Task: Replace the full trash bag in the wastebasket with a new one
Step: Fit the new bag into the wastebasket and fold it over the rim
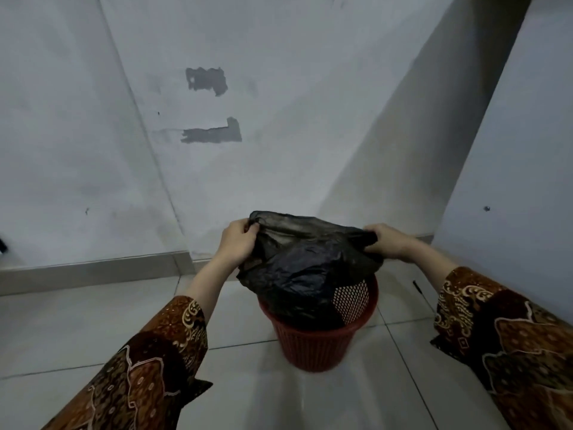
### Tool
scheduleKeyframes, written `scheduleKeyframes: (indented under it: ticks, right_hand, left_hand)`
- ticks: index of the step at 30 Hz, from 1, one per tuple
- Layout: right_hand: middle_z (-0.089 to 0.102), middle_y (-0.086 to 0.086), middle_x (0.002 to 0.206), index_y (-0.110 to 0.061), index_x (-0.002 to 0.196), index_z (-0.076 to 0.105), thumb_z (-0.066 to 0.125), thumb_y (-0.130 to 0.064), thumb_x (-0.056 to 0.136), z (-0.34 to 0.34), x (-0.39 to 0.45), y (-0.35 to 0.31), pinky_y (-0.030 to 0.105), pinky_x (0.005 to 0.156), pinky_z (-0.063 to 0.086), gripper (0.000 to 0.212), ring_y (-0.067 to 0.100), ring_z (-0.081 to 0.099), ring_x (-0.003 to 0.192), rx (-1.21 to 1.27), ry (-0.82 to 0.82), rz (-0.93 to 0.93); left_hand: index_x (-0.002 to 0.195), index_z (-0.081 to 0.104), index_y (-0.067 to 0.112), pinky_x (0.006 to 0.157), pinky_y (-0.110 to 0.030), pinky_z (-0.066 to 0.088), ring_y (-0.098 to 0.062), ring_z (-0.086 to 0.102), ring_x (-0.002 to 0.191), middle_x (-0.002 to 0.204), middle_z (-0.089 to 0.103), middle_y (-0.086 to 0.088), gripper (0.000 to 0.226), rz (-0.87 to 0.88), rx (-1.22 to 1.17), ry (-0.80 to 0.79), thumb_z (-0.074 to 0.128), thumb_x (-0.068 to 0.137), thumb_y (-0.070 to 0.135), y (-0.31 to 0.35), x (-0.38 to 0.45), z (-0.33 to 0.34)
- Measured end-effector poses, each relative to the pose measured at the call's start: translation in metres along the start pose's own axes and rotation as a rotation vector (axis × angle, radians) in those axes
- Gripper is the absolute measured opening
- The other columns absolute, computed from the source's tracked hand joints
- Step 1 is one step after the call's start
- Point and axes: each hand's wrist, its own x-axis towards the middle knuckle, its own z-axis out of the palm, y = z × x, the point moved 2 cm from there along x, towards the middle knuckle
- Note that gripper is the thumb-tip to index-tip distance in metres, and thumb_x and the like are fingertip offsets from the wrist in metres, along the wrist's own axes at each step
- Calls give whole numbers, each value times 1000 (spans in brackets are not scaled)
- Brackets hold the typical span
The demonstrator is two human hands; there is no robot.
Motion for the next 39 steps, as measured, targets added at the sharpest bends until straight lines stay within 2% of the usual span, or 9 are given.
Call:
scheduleKeyframes:
  ticks: [7,10,17,21,25,29,31,34,39]
  right_hand:
    - [58,11,109,-9,116,57,61,0,78,-38,6,-8,29,78,43,38,27,56,101,28,459,-98]
    - [53,17,109,-9,120,49,62,-6,81,-28,3,4,41,63,57,41,38,60,89,8,357,21]
    - [54,23,117,-10,123,44,66,-20,82,3,-5,38,33,45,52,48,36,59,84,-240,130,154]
    - [55,20,126,-11,128,45,69,-26,80,2,2,36,37,76,50,56,37,57,107,-303,93,98]
    - [46,15,133,-15,141,31,67,-22,83,-2,7,32,37,72,53,68,31,55,106,-21,-5,123]
    - [27,12,147,-22,148,18,70,-29,80,-4,11,26,39,112,31,86,28,30,136,-204,-6,-35]
    - [35,9,139,-21,141,34,72,-30,78,-6,12,10,36,111,31,75,21,35,130,-216,119,-190]
    - [54,-1,94,-21,97,58,70,-25,78,-3,7,-20,27,77,43,23,14,54,87,-224,287,-464]
    - [54,-13,60,-25,72,56,68,-36,78,30,9,-30,27,60,45,18,12,57,63,-490,39,-467]
  left_hand:
    - [100,66,5,74,-30,39,-19,56,89,95,65,-7,29,184,-55,183,43,97,22,27,11,-12]
    - [96,65,3,66,-25,32,-18,55,84,89,64,-6,27,195,1,209,44,97,20,13,8,-5]
    - [89,61,5,65,-31,35,-34,60,87,87,65,-17,25,112,271,60,46,95,24,-35,1,11]
    - [96,66,1,73,-34,40,-35,60,96,96,67,-20,26,20,238,60,49,93,21,-38,1,14]
    - [110,60,4,82,-34,42,-36,56,108,111,64,-19,29,-112,217,129,51,91,24,-40,9,11]
    - [115,52,12,86,-39,46,-28,57,102,111,58,-10,34,131,331,265,56,85,28,-29,4,9]
    - [105,57,13,81,-39,48,-26,58,92,98,59,-7,25,411,350,267,57,84,28,-15,1,13]
    - [101,64,15,81,-38,47,-28,58,94,96,60,-8,25,570,419,49,52,85,30,-8,4,31]
    - [127,55,24,102,-42,38,-30,44,126,130,51,-9,38,501,654,-232,52,90,32,-36,11,65]
